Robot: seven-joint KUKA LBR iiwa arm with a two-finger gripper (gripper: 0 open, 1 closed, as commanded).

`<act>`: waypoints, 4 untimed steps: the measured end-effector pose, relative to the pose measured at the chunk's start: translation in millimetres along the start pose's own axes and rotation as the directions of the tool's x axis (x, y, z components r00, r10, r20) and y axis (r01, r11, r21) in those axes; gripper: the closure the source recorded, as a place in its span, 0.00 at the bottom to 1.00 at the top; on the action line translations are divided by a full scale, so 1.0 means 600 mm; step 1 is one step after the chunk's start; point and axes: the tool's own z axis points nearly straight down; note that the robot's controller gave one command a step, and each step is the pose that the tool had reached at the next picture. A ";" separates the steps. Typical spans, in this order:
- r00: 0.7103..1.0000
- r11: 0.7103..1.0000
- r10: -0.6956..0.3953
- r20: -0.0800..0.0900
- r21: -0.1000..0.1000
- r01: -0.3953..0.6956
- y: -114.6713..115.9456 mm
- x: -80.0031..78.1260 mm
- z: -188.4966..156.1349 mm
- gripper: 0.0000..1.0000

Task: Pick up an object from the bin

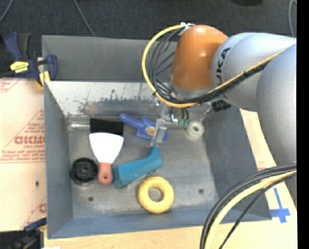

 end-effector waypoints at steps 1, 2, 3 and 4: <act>0.997 0.997 0.075 0.003 0.000 -0.075 0.017 0.014 0.138 0.00; 0.999 0.999 0.039 0.009 0.000 -0.039 0.021 -0.009 0.135 1.00; 0.999 0.999 0.039 0.009 0.000 -0.039 0.021 -0.009 0.135 1.00; 0.999 0.999 0.039 0.009 0.000 -0.039 0.021 -0.009 0.134 1.00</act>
Offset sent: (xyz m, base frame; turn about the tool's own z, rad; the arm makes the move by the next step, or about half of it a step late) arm 0.0055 0.0128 -0.0842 0.0396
